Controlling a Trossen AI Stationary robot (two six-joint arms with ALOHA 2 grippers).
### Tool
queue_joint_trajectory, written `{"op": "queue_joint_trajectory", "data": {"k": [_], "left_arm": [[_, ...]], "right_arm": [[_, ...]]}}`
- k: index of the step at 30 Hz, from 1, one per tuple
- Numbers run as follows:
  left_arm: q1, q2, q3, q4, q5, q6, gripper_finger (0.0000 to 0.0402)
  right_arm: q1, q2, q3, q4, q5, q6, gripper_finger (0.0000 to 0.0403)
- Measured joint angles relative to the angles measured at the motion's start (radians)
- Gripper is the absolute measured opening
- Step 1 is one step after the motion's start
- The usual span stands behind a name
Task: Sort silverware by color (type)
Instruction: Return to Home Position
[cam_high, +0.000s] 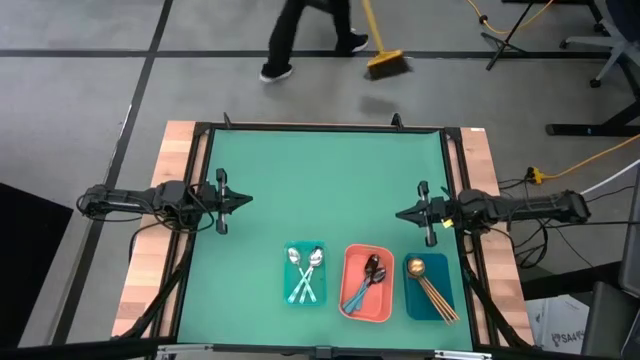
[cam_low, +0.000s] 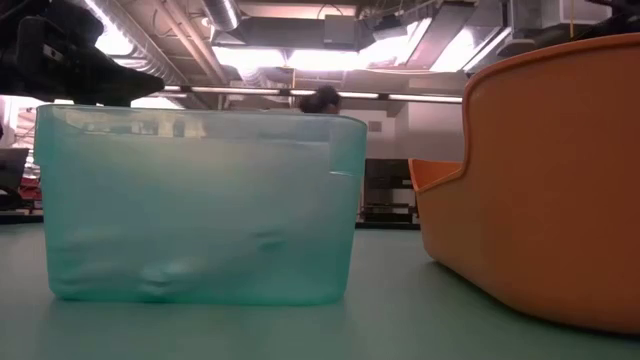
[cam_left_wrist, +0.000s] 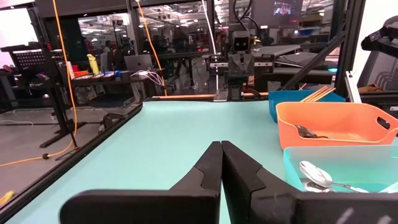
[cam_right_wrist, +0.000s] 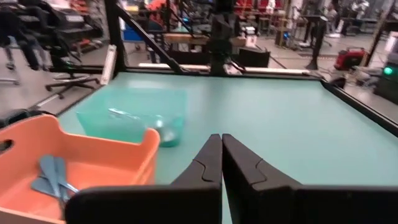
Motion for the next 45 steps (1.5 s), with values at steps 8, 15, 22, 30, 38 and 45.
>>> {"op": "queue_joint_trajectory", "data": {"k": [8,15,22,30,38,45], "left_arm": [[0.0,0.0,0.0,0.0,0.0,0.0,0.0],[0.0,0.0,0.0,0.0,0.0,0.0,0.0],[0.0,0.0,0.0,0.0,0.0,0.0,0.0],[0.0,0.0,0.0,0.0,0.0,0.0,0.0],[0.0,0.0,0.0,0.0,0.0,0.0,0.0],[0.0,0.0,0.0,-0.001,0.0,0.0,0.0]], "right_arm": [[-0.079,0.0,0.0,-0.029,-0.06,0.0,0.0001],[-0.084,0.0,0.0,-0.029,-0.085,0.0,0.0001],[-0.084,0.0,0.0,-0.024,-0.084,0.0,0.0001],[-0.083,-0.015,0.0,-0.023,-0.084,0.0,0.0001],[-0.083,-0.177,0.0,-0.083,-0.083,0.0,0.0001],[-0.083,-0.209,0.009,-0.126,-0.075,-0.003,0.0001]]}}
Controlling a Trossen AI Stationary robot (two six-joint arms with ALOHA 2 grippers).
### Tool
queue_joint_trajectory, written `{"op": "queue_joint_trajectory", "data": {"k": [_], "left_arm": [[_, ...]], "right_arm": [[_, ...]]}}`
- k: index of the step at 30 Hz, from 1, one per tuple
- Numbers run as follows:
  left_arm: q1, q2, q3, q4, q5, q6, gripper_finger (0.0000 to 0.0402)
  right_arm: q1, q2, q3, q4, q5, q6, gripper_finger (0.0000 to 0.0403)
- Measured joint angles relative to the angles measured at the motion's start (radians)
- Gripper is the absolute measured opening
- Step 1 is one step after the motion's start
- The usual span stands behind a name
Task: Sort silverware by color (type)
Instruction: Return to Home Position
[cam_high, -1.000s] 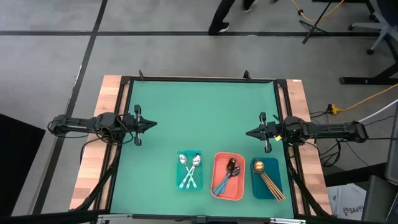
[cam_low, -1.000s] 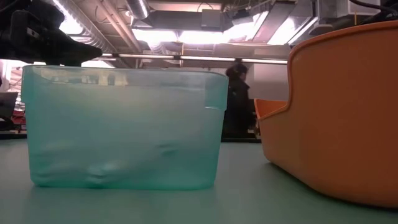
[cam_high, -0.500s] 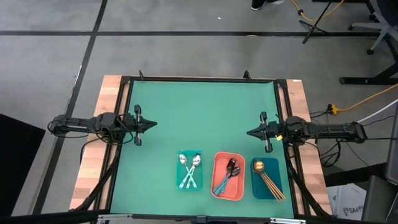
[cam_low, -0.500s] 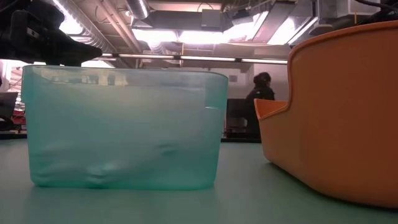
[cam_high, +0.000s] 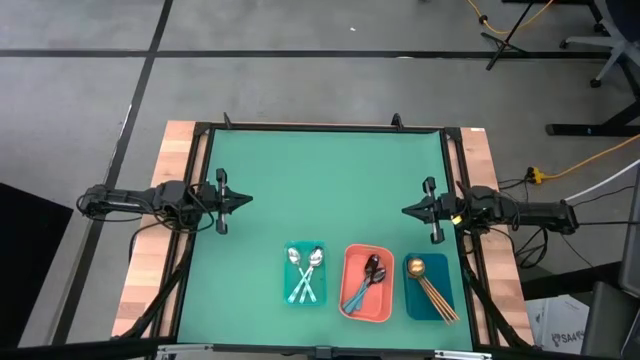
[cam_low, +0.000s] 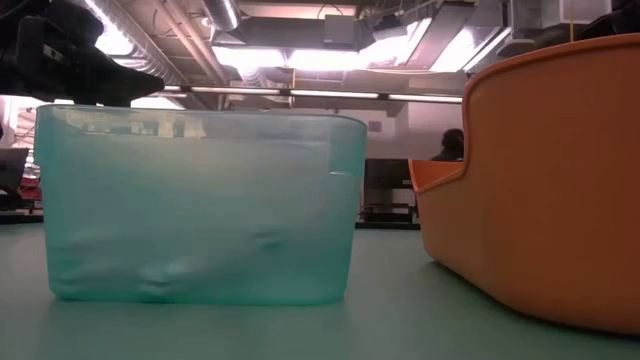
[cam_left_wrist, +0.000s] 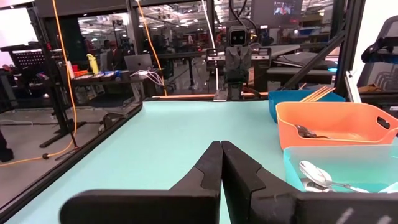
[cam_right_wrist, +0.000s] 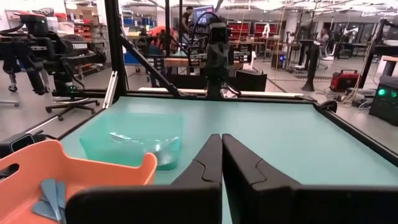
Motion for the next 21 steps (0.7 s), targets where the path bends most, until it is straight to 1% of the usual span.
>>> {"op": "queue_joint_trajectory", "data": {"k": [11,18,21], "left_arm": [[0.0,0.0,0.0,0.0,0.0,0.0,0.0],[0.0,0.0,0.0,0.0,0.0,0.0,0.0],[0.0,0.0,0.0,0.0,0.0,0.0,0.0]], "right_arm": [[0.0,0.0,0.0,-0.003,0.003,0.005,0.0001],[0.0,0.013,0.001,-0.015,0.095,0.034,0.0001],[0.0,0.016,0.001,-0.015,0.097,0.033,0.0001]]}}
